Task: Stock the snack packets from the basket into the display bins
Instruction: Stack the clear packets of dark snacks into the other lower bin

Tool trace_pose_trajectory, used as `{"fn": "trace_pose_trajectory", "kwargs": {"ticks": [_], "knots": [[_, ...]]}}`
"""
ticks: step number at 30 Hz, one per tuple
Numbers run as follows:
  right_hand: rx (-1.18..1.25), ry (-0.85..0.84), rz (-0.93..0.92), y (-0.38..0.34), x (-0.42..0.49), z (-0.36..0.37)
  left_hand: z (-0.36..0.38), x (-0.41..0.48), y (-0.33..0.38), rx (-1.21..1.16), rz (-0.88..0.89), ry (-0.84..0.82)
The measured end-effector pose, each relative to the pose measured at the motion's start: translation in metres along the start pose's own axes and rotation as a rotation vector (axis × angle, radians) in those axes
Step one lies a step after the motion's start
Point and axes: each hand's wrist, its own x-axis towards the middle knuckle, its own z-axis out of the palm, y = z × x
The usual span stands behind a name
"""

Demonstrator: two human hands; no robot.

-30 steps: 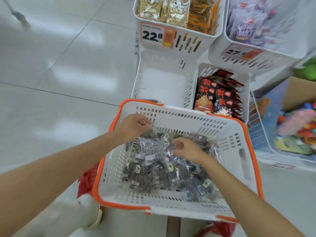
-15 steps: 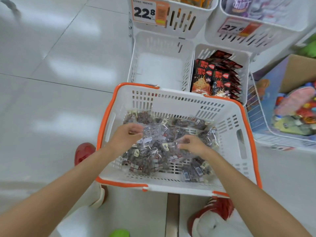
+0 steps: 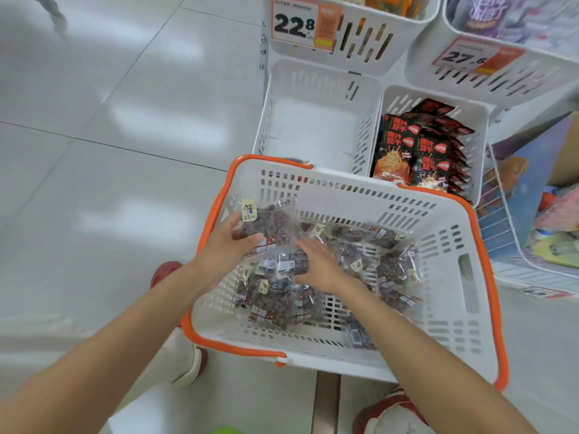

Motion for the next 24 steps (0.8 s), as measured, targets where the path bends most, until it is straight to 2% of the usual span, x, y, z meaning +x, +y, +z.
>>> {"fn": "trace_pose_trajectory", "kwargs": {"ticks": [1,4,6,10,13,17,21,24], "knots": [[-0.099,-0.016,-0.027,0.006,0.004,0.007,0.000,-0.001,-0.001,0.018,0.023,-0.006],[-0.138,0.140,-0.107,0.016,0.007,0.007,-0.005,0.001,-0.004,0.031,0.079,0.004],[-0.159,0.170,-0.131,0.016,-0.001,-0.006,-0.007,0.004,-0.005,0.016,0.101,0.013],[0.086,0.267,-0.087,0.003,-0.027,-0.060,-0.003,0.010,0.002,0.010,0.139,0.030],[0.301,0.230,-0.154,-0.017,-0.045,-0.110,0.001,0.018,0.009,0.012,0.159,0.012],[0.252,0.230,-0.226,-0.047,-0.059,-0.161,0.007,0.024,0.040,-0.045,0.199,-0.003],[0.223,0.261,-0.243,-0.062,-0.072,-0.201,0.000,0.031,0.072,-0.028,0.206,0.112],[0.255,0.263,-0.284,-0.078,-0.069,-0.203,0.006,0.031,0.086,0.044,0.183,-0.047]]}}
